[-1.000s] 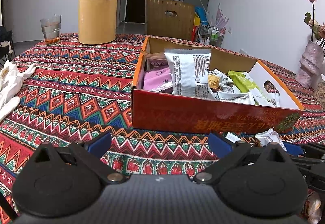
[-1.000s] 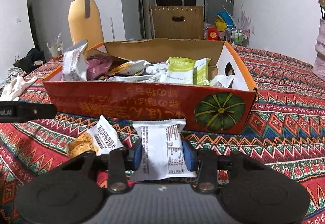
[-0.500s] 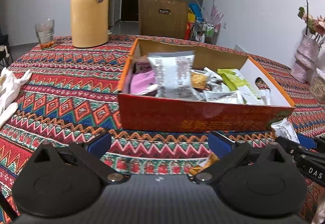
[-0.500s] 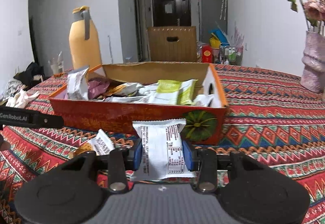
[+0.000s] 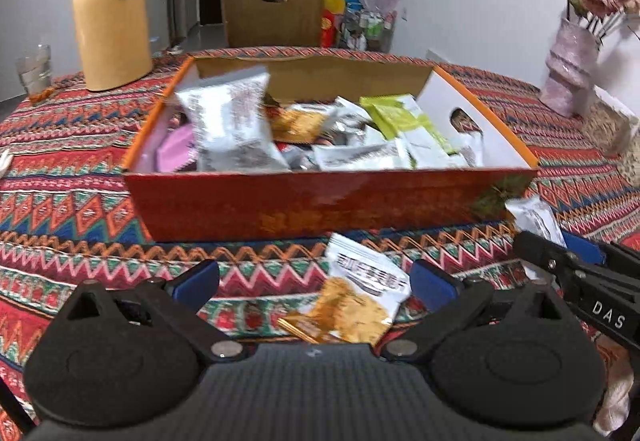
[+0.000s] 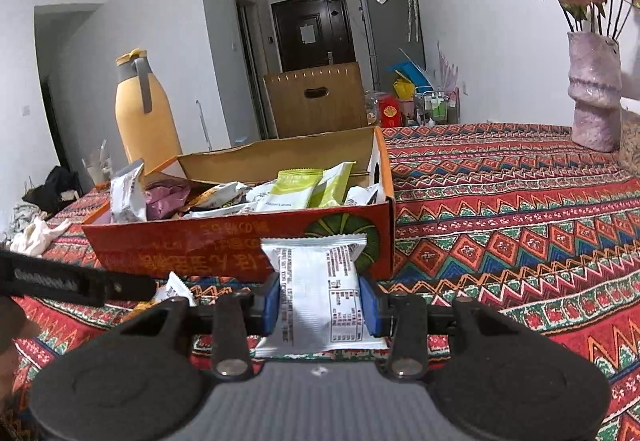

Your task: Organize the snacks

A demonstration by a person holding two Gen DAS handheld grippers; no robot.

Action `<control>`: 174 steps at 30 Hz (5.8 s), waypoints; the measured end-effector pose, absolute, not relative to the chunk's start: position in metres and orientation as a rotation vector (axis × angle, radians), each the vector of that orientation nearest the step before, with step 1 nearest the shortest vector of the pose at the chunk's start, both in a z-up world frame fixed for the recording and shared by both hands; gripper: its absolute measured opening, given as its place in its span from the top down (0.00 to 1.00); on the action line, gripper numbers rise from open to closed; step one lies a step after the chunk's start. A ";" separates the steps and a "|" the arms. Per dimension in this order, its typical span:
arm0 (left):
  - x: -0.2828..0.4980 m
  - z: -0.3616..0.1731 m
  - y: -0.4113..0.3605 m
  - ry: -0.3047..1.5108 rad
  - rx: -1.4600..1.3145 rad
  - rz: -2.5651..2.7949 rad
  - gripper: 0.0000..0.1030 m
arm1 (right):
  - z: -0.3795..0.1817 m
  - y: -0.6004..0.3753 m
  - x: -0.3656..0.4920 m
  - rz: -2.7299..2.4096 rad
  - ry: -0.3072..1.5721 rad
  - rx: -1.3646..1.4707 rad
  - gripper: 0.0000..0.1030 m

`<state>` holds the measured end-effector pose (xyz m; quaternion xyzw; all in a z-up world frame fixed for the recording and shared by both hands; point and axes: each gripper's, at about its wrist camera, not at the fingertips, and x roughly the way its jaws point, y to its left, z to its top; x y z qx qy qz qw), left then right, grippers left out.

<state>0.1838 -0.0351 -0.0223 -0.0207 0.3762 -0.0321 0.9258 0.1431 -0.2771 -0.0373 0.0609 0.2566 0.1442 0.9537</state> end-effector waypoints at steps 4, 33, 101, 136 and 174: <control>0.188 -0.033 -0.045 0.810 -0.040 -0.090 0.00 | -0.038 -0.276 0.139 0.293 0.504 0.123 0.61; 0.175 0.008 -0.052 0.686 -0.018 -0.165 0.55 | -0.011 -0.268 0.134 0.319 0.415 0.090 0.61; 0.049 0.007 -0.007 0.555 -0.027 -0.054 0.00 | -0.006 -0.258 0.041 0.260 0.457 0.066 0.00; 0.032 -0.010 -0.002 0.575 -0.052 -0.092 0.00 | -0.022 -0.256 0.020 0.238 0.503 0.079 0.00; 0.031 -0.011 -0.001 0.575 -0.059 -0.096 0.00 | -0.024 -0.256 0.020 0.236 0.507 0.076 0.00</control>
